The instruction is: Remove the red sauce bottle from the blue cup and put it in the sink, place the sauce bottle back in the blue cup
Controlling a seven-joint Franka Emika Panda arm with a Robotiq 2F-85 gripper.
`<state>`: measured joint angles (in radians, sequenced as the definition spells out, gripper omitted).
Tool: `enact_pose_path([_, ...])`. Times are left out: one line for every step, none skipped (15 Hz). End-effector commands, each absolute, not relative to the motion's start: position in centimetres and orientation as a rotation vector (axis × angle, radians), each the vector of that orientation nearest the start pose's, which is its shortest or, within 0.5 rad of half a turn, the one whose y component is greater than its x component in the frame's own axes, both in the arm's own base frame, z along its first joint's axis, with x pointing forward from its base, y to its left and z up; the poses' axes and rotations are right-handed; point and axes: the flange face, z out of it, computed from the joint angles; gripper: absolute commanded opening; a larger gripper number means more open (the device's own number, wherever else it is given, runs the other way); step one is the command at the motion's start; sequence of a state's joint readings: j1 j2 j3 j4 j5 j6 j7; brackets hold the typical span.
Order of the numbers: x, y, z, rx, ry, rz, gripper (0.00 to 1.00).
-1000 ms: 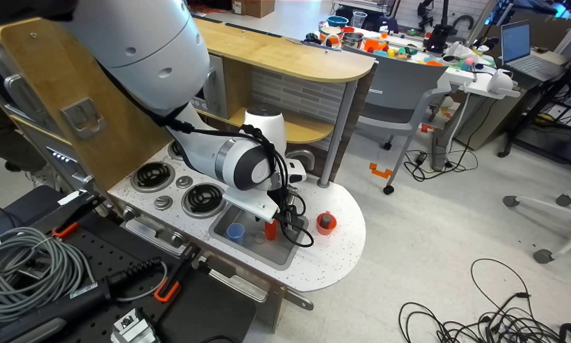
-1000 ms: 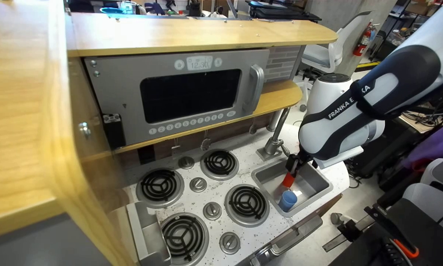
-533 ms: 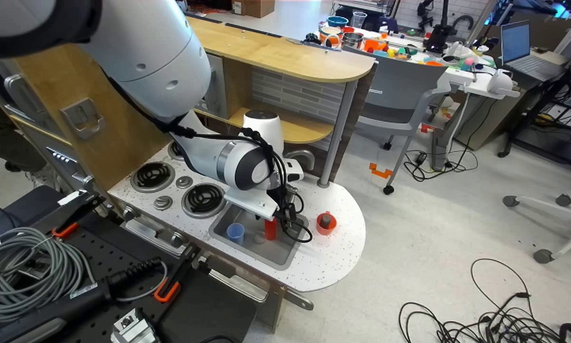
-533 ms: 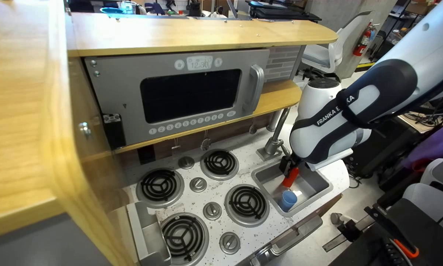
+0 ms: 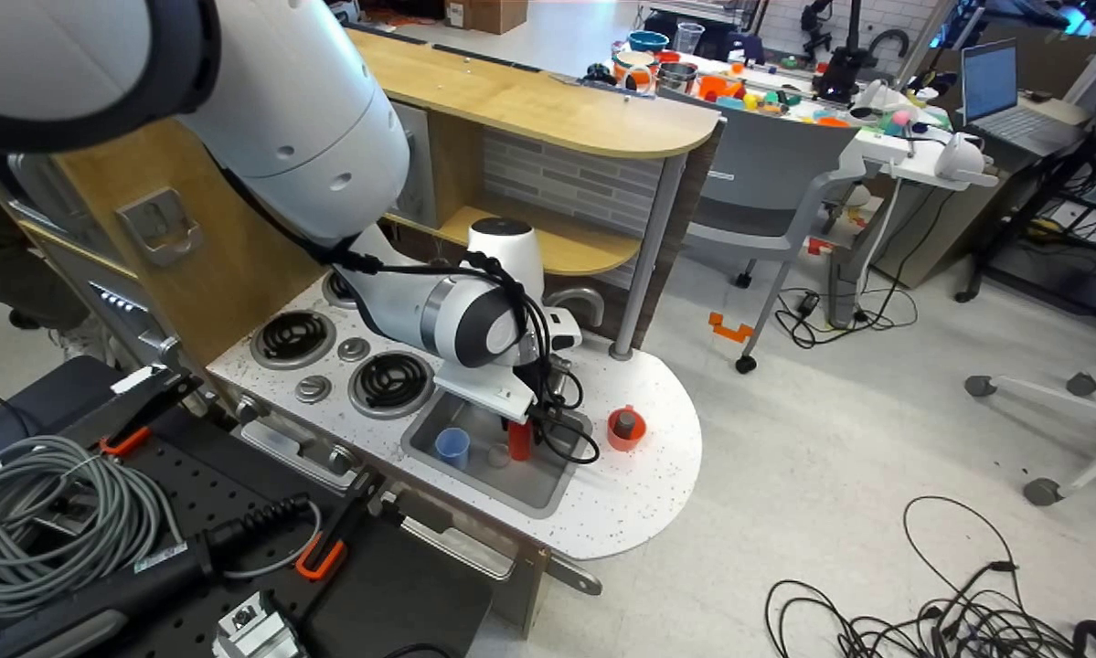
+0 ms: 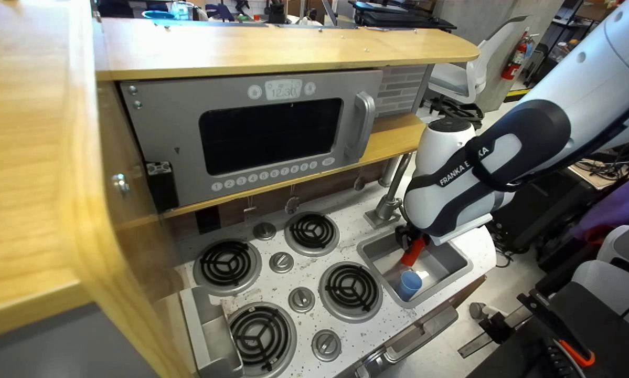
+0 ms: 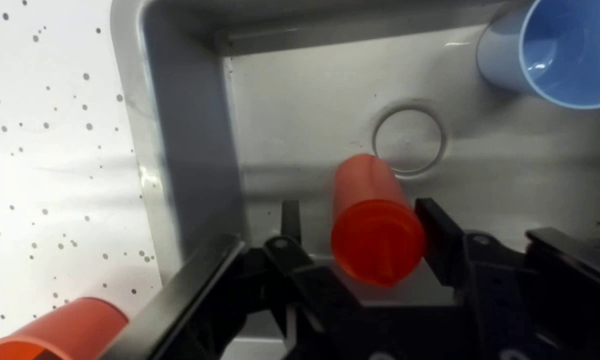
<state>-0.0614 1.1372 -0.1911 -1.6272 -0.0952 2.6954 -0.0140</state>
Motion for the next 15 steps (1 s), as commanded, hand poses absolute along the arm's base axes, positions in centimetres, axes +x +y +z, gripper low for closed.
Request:
enact_pose_path([61.5,-15.5,-4.1,-3.355,0.119,0.150,0.28])
enact_pose_path([61.6,-15.7,-3.8,-3.349,0.139,0.143,0.22])
enact_pose_path([61.5,-15.7,-3.5,-3.340,0.165,0.139,0.14])
enact_pose_path([61.4,-15.8,-3.1,-3.332,0.186,0.133,0.13])
enact_pose_path([61.0,-15.8,-2.8,-3.318,0.205,0.142,0.13])
enact_pose_path([60.6,-15.7,-2.4,-3.315,0.218,0.137,0.13])
enact_pose_path([60.1,-15.5,-1.9,-3.310,0.227,0.133,0.13])
enact_pose_path([59.0,-14.8,-1.1,-3.290,0.210,0.139,0.13])
enact_pose_path([58.0,-14.4,-0.5,-3.285,0.213,0.125,0.13])
enact_pose_path([57.2,-14.0,0.4,-3.274,0.201,0.107,0.13])
enact_pose_path([56.6,-13.7,1.2,-3.269,0.205,0.072,0.13])
enact_pose_path([56.1,-13.5,2.3,-3.268,0.197,0.027,0.13])
enact_pose_path([55.4,-13.2,3.3,-3.268,0.192,-0.008,0.13])
enact_pose_path([54.7,-12.9,4.5,-3.273,0.183,-0.048,0.13])
enact_pose_path([54.1,-12.8,5.4,-3.272,0.178,-0.074,0.13])
